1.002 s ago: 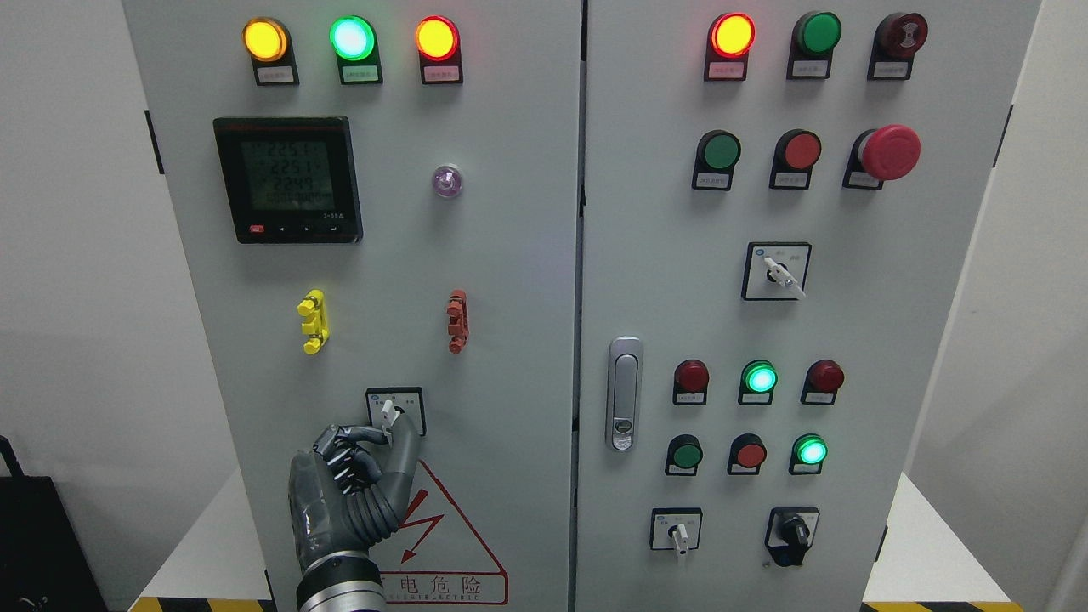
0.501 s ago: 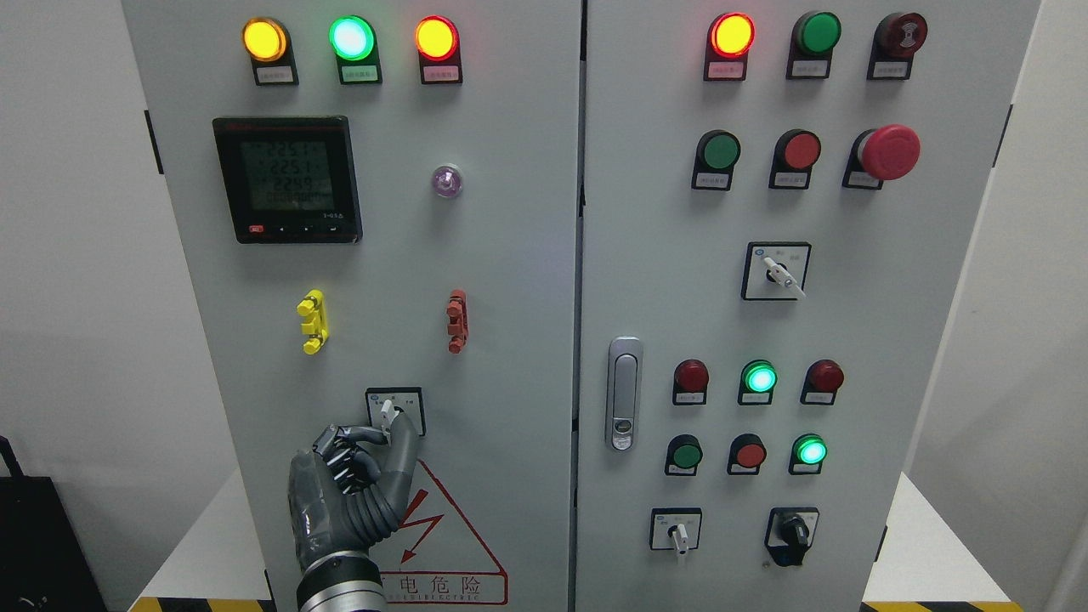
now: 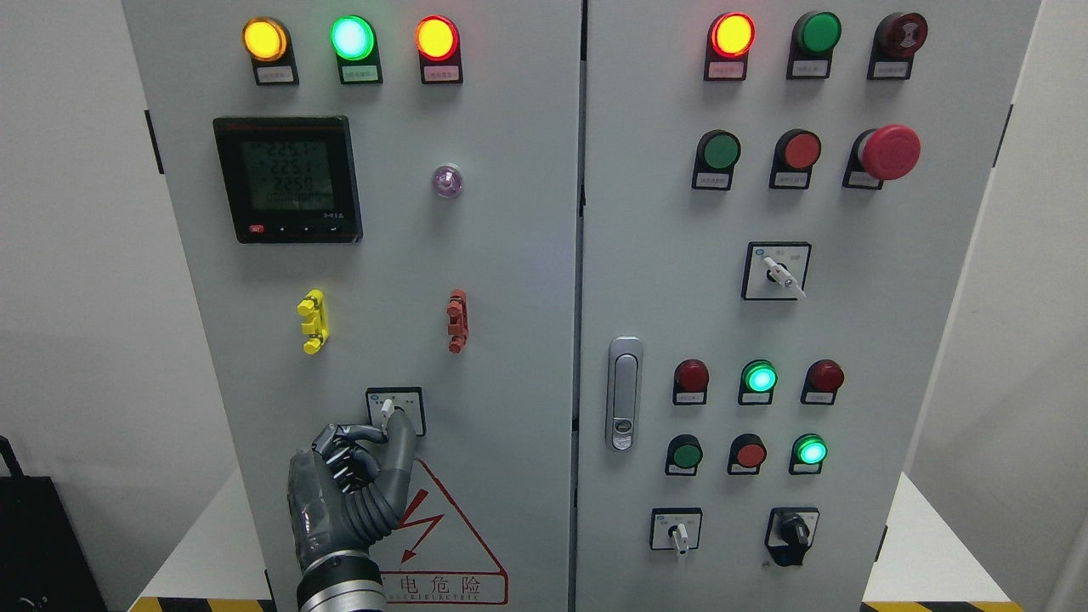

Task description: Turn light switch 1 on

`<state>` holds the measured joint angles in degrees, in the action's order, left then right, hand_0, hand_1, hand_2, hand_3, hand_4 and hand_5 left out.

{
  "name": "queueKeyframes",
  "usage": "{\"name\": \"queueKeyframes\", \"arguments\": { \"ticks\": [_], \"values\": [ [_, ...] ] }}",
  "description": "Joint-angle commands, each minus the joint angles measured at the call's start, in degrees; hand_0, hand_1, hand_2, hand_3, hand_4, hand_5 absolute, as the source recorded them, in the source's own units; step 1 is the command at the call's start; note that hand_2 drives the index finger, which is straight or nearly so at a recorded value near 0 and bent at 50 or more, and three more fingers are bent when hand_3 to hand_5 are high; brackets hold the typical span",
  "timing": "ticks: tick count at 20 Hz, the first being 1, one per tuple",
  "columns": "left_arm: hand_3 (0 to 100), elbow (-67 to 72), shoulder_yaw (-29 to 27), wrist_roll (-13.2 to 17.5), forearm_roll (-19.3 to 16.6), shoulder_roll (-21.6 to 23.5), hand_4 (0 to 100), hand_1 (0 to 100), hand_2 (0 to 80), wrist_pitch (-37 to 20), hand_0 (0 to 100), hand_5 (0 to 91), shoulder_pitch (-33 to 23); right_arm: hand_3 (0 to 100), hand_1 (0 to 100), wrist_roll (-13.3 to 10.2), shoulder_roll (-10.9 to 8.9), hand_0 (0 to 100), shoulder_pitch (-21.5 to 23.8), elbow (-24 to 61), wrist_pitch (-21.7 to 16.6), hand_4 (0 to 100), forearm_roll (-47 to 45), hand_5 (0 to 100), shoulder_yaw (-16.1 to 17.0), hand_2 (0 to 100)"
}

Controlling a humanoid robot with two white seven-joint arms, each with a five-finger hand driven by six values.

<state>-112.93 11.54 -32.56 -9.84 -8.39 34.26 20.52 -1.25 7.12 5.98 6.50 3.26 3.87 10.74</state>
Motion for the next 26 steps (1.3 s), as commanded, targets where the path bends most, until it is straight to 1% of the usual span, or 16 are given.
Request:
{"name": "queueKeyframes", "arguments": {
  "ticks": [1,26],
  "values": [
    [100,0.0,0.2,0.0,0.0,0.0,99,58,61.8,-0.1,54,84.0,0.0,0,0,0.0,0.00,0,0.0,0.0,0.0,0,0.0,0,0.0,0],
    [100,0.0,0.2,0.0,0.0,0.0,99,55,61.0,-0.1,58,82.4,-0.1,0,0,0.0,0.00,0,0.0,0.0,0.0,0,0.0,0,0.0,0]
  ]
}}
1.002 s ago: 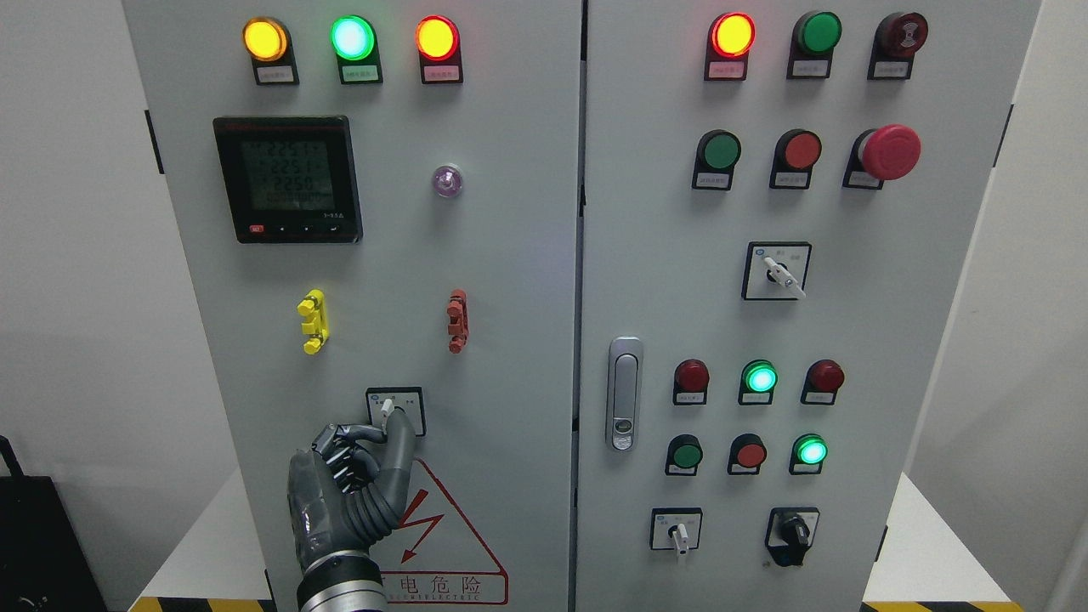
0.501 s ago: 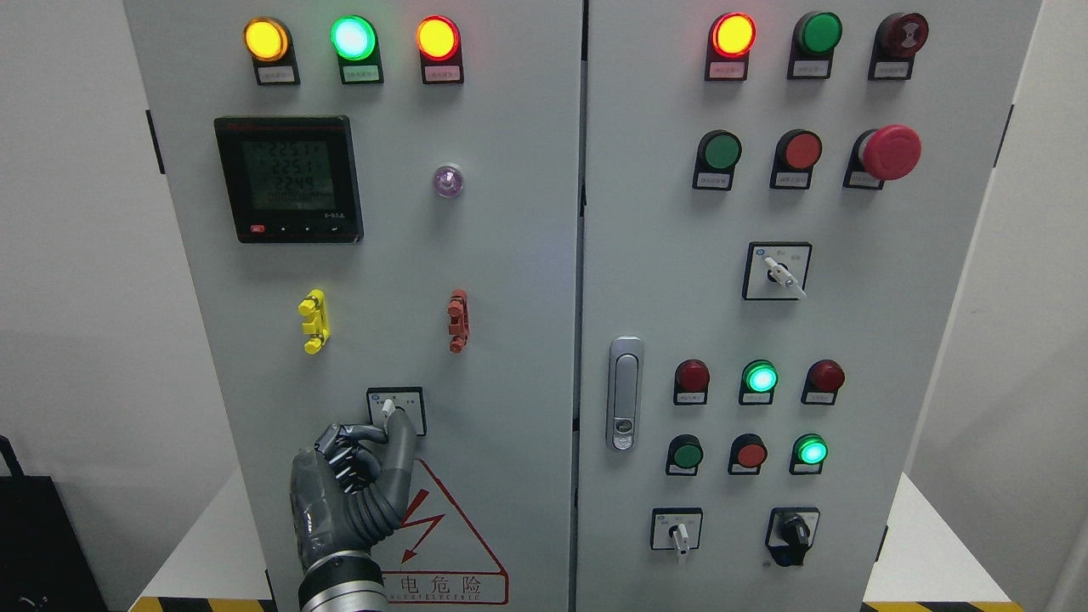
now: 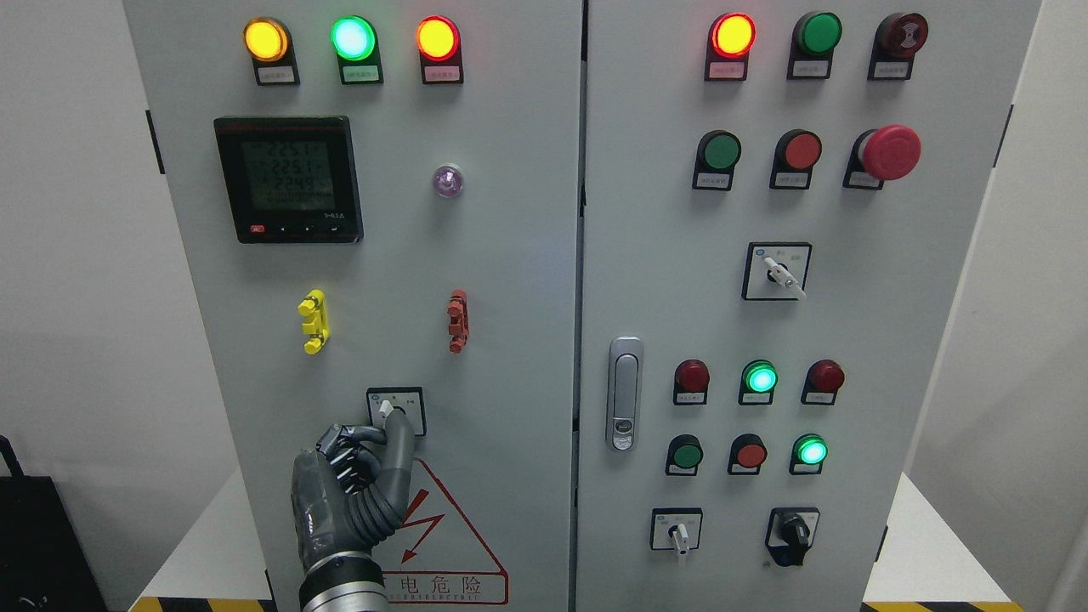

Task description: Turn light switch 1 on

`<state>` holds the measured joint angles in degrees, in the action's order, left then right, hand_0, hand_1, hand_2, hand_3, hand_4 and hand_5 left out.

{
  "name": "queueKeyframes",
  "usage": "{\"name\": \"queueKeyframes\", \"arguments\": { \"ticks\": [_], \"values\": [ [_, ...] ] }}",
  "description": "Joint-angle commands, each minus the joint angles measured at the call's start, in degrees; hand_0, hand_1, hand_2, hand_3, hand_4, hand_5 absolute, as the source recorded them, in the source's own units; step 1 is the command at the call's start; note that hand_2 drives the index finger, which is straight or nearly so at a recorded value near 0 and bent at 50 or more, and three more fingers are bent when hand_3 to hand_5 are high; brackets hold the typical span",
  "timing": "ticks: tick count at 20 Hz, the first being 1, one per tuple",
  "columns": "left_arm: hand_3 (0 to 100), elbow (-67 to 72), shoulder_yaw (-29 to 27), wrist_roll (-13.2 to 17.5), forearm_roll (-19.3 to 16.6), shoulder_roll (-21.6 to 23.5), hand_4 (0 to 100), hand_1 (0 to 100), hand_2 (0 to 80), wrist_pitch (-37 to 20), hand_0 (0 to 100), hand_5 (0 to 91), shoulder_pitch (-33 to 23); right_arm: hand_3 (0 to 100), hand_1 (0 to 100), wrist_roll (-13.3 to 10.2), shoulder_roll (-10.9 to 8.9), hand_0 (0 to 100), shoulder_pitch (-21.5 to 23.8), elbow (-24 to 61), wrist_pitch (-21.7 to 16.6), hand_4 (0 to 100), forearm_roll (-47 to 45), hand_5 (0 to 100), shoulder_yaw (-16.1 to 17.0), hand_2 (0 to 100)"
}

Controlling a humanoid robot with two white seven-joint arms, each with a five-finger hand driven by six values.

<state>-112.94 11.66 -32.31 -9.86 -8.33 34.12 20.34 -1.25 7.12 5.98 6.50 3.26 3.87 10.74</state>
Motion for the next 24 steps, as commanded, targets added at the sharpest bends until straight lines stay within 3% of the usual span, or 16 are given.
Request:
{"name": "queueKeyframes", "arguments": {
  "ticks": [1,24],
  "values": [
    [100,0.0,0.0,-0.1,0.0,0.0,99,54,60.9,0.1,58,82.4,0.1,0,0,0.0,0.00,0,0.0,0.0,0.0,0,0.0,0,0.0,0],
    [100,0.0,0.0,-0.1,0.0,-0.1,99,50,60.5,0.0,62,82.4,0.2,0,0,0.0,0.00,0,0.0,0.0,0.0,0,0.0,0,0.1,0]
  ]
}}
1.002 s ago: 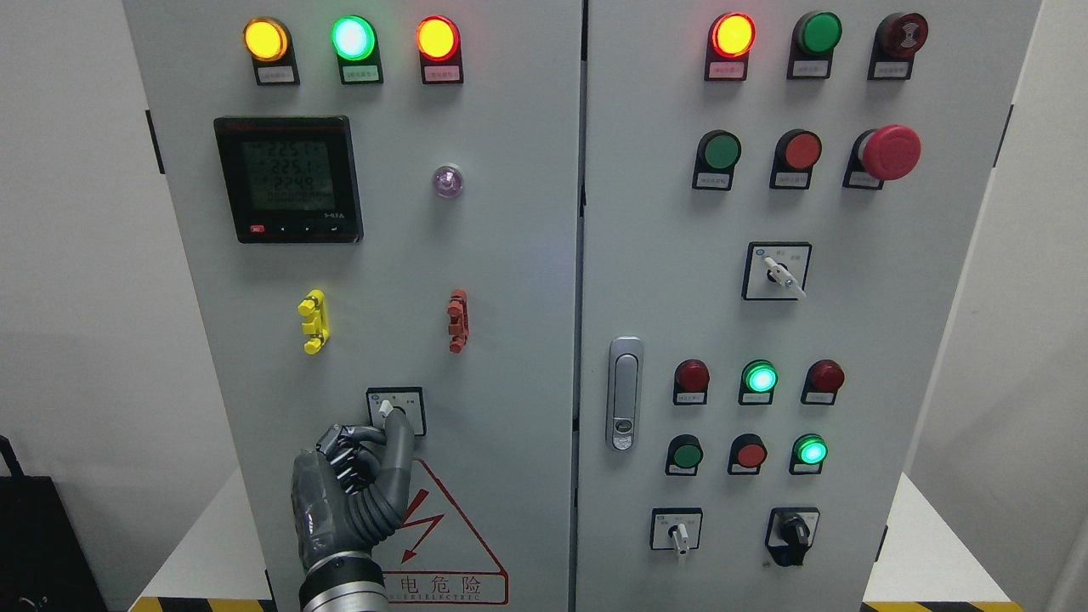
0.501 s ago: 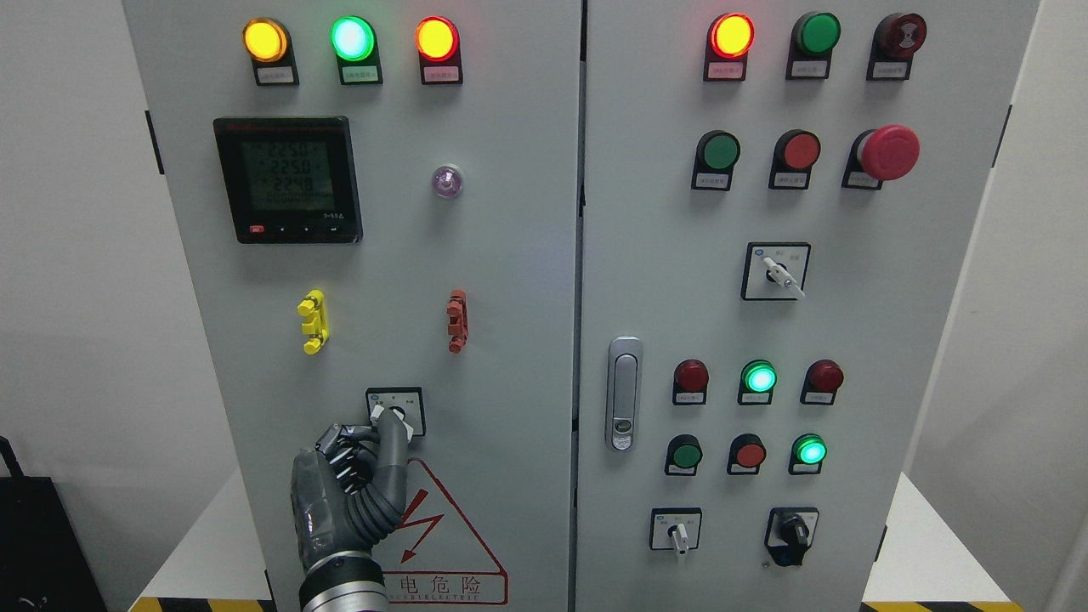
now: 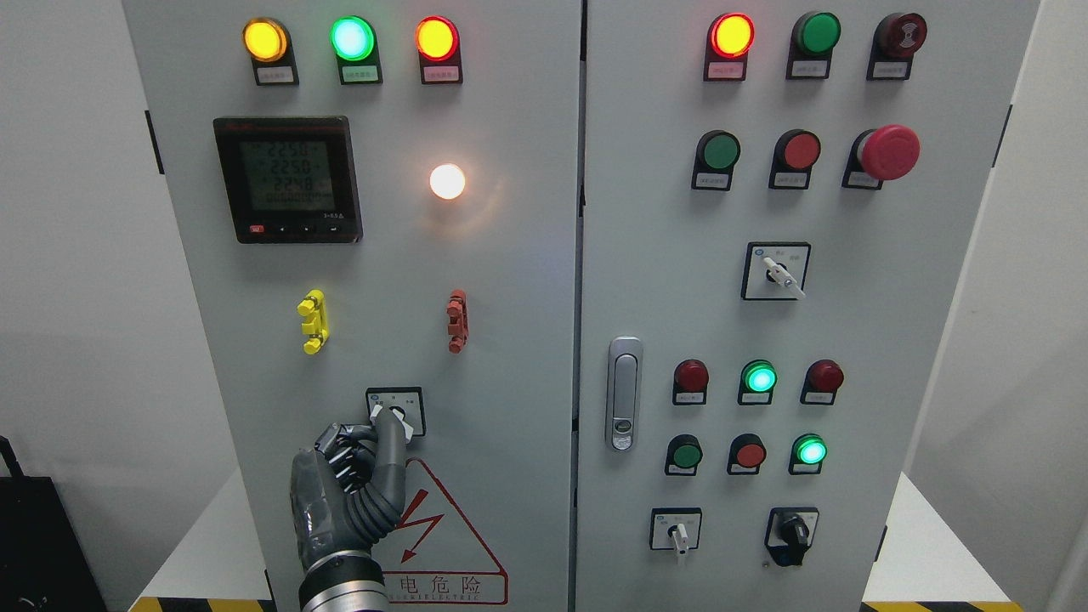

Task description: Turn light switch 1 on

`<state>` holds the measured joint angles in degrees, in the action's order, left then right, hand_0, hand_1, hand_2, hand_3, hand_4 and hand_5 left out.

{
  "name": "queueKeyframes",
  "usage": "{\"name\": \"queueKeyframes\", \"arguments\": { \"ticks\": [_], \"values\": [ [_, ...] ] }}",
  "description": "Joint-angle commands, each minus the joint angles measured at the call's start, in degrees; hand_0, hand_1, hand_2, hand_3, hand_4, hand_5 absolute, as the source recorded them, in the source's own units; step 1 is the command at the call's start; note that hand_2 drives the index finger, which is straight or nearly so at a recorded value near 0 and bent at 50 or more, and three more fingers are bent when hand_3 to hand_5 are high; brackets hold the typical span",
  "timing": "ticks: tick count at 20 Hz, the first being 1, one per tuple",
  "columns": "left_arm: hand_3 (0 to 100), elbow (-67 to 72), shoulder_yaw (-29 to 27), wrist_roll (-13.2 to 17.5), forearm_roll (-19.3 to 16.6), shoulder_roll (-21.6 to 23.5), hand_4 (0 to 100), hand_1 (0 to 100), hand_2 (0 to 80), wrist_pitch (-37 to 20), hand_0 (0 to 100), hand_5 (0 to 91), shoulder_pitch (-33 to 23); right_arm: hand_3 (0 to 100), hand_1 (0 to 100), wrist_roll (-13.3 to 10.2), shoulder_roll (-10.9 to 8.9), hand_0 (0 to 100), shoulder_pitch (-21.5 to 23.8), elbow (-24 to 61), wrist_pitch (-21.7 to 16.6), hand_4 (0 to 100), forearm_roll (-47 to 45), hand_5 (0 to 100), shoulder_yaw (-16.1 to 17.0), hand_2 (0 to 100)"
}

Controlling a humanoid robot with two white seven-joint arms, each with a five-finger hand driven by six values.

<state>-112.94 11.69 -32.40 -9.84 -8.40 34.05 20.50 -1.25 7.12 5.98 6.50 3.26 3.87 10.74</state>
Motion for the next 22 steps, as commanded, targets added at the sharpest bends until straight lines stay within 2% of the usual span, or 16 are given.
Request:
{"name": "queueKeyframes", "arguments": {
  "ticks": [1,7,22],
  "values": [
    [100,0.0,0.0,0.0,0.0,0.1,99,49,60.5,0.1,63,82.4,0.1,0,0,0.0,0.00,0,0.0,0.0,0.0,0,0.0,0,0.1,0],
    [100,0.0,0.1,0.0,0.0,0.0,99,47,60.8,0.1,61,82.4,0.1,0,0,0.0,0.00,0,0.0,0.0,0.0,0,0.0,0,0.0,0],
    [100,0.1,0.2,0.0,0.0,0.0,100,43,61.8,0.1,48,82.7,0.3,0,0,0.0,0.00,0,0.0,0.0,0.0,0,0.0,0,0.0,0]
  ]
}}
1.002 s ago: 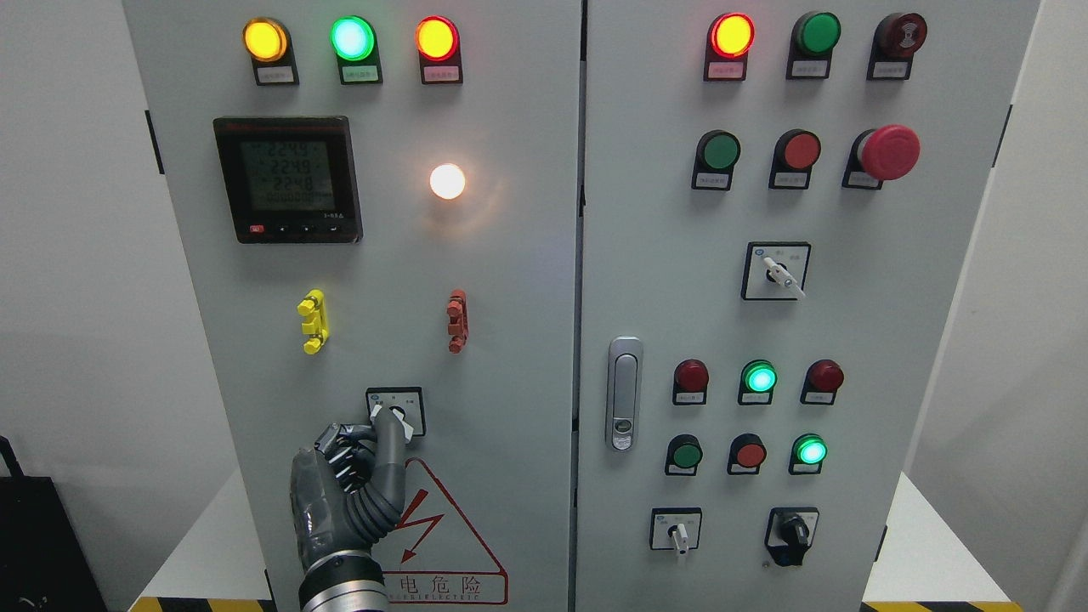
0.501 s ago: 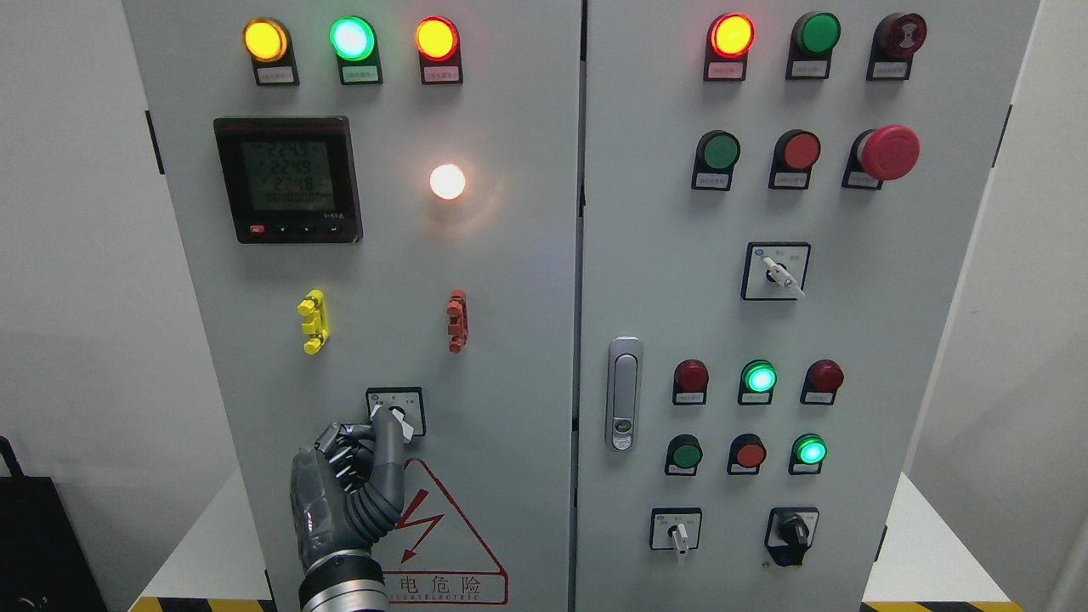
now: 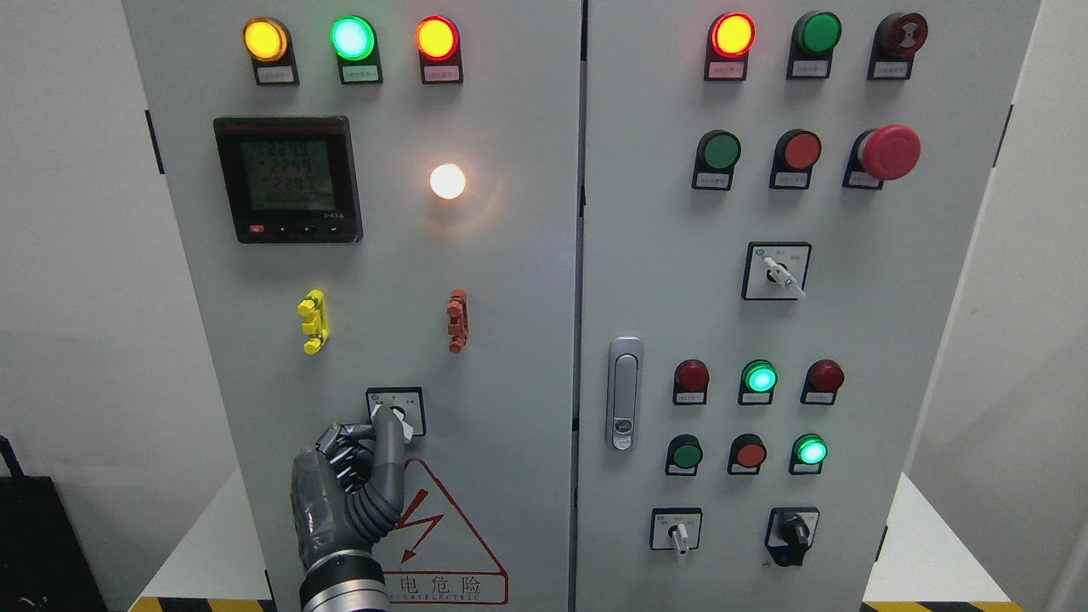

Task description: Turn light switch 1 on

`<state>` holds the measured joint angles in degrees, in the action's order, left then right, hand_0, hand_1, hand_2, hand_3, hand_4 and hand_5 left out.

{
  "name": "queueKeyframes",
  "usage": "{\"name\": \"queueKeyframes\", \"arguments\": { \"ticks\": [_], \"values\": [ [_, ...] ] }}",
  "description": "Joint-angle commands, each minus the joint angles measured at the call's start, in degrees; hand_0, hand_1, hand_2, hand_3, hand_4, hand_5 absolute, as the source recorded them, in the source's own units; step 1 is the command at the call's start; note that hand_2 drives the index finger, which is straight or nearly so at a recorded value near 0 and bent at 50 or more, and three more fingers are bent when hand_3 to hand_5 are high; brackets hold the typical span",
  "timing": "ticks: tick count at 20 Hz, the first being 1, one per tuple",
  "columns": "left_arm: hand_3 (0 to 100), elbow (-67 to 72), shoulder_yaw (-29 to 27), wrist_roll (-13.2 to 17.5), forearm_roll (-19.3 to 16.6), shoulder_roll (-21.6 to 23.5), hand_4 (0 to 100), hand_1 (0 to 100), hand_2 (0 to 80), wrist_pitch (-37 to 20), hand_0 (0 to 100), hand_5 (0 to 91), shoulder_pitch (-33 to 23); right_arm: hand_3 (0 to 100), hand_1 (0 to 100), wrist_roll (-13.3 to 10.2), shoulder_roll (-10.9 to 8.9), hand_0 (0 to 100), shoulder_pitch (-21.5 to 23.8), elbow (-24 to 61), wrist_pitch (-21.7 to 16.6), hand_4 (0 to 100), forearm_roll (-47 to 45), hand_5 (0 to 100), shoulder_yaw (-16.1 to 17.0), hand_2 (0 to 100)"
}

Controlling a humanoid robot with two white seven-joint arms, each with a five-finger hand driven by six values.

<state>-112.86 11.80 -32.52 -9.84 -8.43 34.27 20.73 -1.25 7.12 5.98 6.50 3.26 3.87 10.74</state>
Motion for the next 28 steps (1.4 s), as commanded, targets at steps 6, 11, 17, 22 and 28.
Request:
{"name": "queueKeyframes", "arguments": {
  "ticks": [6,11,17,22,28],
  "values": [
    [100,0.0,0.1,0.1,0.0,0.0,100,42,62.0,-0.2,45,82.9,0.1,0,0,0.0,0.00,0,0.0,0.0,0.0,0,0.0,0,0.0,0],
    [100,-0.1,0.1,0.1,0.0,0.0,100,41,62.2,-0.2,43,82.9,0.1,0,0,0.0,0.00,0,0.0,0.0,0.0,0,0.0,0,0.1,0],
    [100,-0.2,0.1,0.1,0.0,0.1,100,40,62.3,-0.3,41,82.9,-0.1,0,0,0.0,0.00,0,0.0,0.0,0.0,0,0.0,0,0.0,0],
    [100,-0.3,0.2,0.1,0.0,0.1,100,41,62.9,-0.5,40,82.9,-0.3,0,0,0.0,0.00,0,0.0,0.0,0.0,0,0.0,0,0.0,0],
    [100,-0.3,0.2,0.1,0.0,0.3,100,41,63.4,-0.8,39,82.9,-1.3,0,0,0.0,0.00,0,0.0,0.0,0.0,0,0.0,0,0.0,0]
  ]
}}
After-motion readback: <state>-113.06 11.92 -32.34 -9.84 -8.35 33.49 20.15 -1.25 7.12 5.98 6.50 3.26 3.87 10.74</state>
